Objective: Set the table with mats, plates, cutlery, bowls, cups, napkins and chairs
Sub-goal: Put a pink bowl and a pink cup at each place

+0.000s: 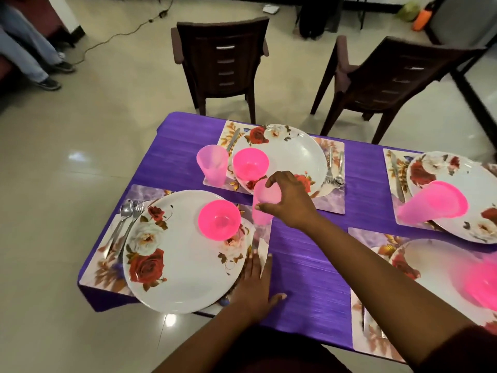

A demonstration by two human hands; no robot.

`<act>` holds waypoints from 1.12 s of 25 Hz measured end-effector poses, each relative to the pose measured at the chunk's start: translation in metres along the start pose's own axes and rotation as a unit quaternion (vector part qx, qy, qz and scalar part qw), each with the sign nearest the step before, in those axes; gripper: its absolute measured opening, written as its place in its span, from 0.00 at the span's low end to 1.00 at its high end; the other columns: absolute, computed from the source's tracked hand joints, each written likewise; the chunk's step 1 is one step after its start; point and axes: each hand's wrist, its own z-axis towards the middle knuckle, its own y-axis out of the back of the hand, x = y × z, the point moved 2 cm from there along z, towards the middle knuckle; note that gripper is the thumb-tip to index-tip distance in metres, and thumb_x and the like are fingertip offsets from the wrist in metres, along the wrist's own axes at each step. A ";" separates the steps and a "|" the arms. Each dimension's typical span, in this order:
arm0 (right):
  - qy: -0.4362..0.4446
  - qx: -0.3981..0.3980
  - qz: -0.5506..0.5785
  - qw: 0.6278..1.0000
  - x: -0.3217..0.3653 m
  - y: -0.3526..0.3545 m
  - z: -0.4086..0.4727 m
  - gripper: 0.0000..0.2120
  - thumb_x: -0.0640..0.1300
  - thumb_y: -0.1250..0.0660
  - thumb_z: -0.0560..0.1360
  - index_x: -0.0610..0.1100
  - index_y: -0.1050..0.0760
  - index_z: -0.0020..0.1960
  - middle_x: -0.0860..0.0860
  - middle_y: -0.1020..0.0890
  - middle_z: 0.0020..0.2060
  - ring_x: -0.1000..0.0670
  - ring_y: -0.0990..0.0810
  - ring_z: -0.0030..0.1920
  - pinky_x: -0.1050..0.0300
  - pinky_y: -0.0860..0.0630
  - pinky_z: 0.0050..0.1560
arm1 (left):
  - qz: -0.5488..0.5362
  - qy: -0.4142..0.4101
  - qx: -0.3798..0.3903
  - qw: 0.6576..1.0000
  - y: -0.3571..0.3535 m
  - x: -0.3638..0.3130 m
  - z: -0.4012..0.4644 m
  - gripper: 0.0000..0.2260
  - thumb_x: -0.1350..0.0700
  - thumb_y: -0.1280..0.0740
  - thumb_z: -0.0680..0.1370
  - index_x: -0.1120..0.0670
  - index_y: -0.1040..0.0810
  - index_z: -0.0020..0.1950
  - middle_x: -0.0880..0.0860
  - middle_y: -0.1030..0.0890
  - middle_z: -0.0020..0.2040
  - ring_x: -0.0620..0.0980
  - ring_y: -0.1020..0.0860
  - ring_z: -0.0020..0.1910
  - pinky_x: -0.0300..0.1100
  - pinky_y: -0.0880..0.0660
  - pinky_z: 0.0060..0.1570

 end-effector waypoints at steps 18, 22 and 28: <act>0.039 0.039 -0.043 0.998 0.002 -0.031 -0.006 0.38 0.53 0.20 0.63 0.47 0.34 0.67 0.49 0.30 0.66 0.47 0.30 0.64 0.54 0.26 0.52 | 0.082 -0.018 -0.048 0.995 -0.007 0.005 -0.016 0.36 0.40 0.44 0.81 0.51 0.61 0.79 0.58 0.63 0.79 0.59 0.57 0.78 0.51 0.45 0.74; 0.026 -0.043 -0.061 0.997 -0.005 -0.025 -0.014 0.35 0.57 0.24 0.68 0.46 0.33 0.68 0.47 0.29 0.65 0.46 0.31 0.63 0.52 0.26 0.55 | 0.061 -0.031 -0.072 0.995 -0.002 0.007 -0.020 0.32 0.39 0.47 0.81 0.49 0.56 0.80 0.53 0.58 0.80 0.55 0.55 0.79 0.49 0.42 0.74; -0.037 -0.111 -0.098 0.988 -0.035 -0.010 -0.053 0.27 0.57 0.32 0.75 0.45 0.33 0.68 0.46 0.29 0.65 0.44 0.31 0.65 0.47 0.27 0.59 | 0.092 -0.111 -0.150 0.978 0.011 0.013 -0.024 0.27 0.42 0.35 0.76 0.50 0.33 0.73 0.55 0.32 0.74 0.55 0.32 0.72 0.45 0.35 0.67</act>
